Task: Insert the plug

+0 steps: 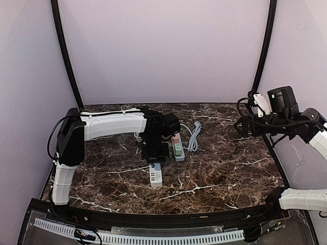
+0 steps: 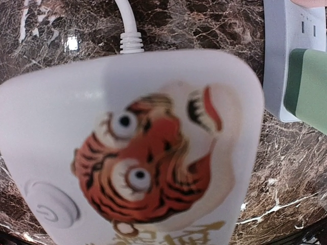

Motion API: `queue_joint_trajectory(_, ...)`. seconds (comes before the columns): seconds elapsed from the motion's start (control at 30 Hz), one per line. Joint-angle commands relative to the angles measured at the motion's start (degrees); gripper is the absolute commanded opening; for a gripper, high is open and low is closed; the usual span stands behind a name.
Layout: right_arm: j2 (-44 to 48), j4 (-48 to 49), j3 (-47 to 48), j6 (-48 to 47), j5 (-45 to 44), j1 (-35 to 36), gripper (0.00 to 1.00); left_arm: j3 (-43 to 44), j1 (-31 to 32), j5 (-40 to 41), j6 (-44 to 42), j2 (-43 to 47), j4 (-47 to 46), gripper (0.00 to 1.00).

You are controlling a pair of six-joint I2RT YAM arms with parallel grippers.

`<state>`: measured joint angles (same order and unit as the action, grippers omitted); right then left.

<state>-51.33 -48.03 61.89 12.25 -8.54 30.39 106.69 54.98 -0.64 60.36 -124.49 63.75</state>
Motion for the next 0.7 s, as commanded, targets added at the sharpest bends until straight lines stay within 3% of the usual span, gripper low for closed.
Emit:
queue_joint_trajectory(0.0, -0.3, 0.9, -0.8, -0.7, 0.1, 0.4, 0.99, -2.5, -1.3, -2.7, -1.2, -2.7, 3.5, 0.01)
queue_joint_trajectory(0.2, -0.8, 1.1, -0.9, -0.9, -0.1, 0.5, 0.99, -5.1, -1.7, -4.4, 1.2, -3.0, 0.3, 0.01)
queue_joint_trajectory(0.5, -2.0, 1.9, -1.4, -0.9, 0.6, 0.4, 0.99, -4.5, -0.1, -0.3, 7.2, -3.6, 1.3, 0.01)
queue_joint_trajectory(0.6, -2.2, 2.2, -1.5, -1.0, 0.9, 0.4, 0.99, -1.6, 0.4, 0.9, 5.3, -5.0, 1.7, 0.01)
queue_joint_trajectory(0.67, -2.2, 2.2, -1.5, -1.1, 0.9, 0.4, 0.99, -0.2, 0.5, 1.9, -0.4, -5.4, 0.1, 0.01)
